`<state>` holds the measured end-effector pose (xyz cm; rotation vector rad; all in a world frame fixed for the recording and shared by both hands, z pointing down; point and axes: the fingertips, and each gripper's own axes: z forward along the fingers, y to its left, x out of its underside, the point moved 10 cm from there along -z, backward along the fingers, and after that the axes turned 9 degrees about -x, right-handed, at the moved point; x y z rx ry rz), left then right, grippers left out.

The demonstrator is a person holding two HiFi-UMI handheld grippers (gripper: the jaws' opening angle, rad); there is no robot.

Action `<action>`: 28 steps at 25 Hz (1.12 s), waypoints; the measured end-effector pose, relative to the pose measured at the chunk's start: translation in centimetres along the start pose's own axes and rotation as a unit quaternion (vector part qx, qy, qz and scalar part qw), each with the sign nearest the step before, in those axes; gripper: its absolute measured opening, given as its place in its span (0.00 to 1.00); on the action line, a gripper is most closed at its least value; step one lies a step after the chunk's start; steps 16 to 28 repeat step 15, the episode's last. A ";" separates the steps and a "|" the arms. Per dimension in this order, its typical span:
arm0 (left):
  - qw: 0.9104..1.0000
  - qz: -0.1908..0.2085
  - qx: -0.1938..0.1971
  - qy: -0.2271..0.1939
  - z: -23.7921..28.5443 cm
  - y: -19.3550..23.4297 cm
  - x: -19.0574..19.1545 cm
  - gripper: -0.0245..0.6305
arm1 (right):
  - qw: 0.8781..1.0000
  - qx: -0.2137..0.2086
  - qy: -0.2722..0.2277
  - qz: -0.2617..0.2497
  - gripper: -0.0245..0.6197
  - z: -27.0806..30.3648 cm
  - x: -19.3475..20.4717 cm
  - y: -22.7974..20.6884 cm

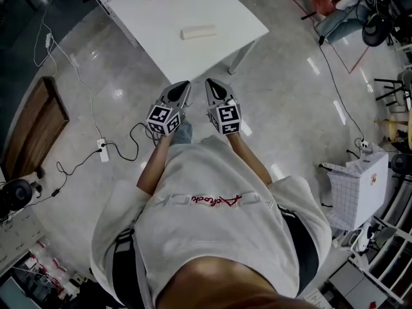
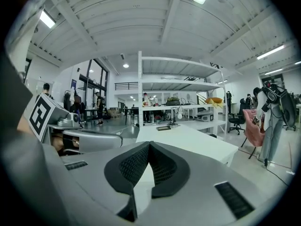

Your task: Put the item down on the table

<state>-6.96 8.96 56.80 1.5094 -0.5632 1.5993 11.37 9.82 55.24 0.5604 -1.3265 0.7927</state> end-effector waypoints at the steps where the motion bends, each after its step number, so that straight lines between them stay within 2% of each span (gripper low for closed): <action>1: 1.000 0.002 0.000 -0.001 -0.2 -0.2 0.0 0.06 | 1.000 0.000 -0.001 0.001 0.02 -0.2 0.1 0.1; 28: 1.000 0.013 0.009 -0.007 -2.0 -1.6 -0.1 0.06 | 1.000 0.008 -0.002 0.002 0.03 -1.8 0.2 1.5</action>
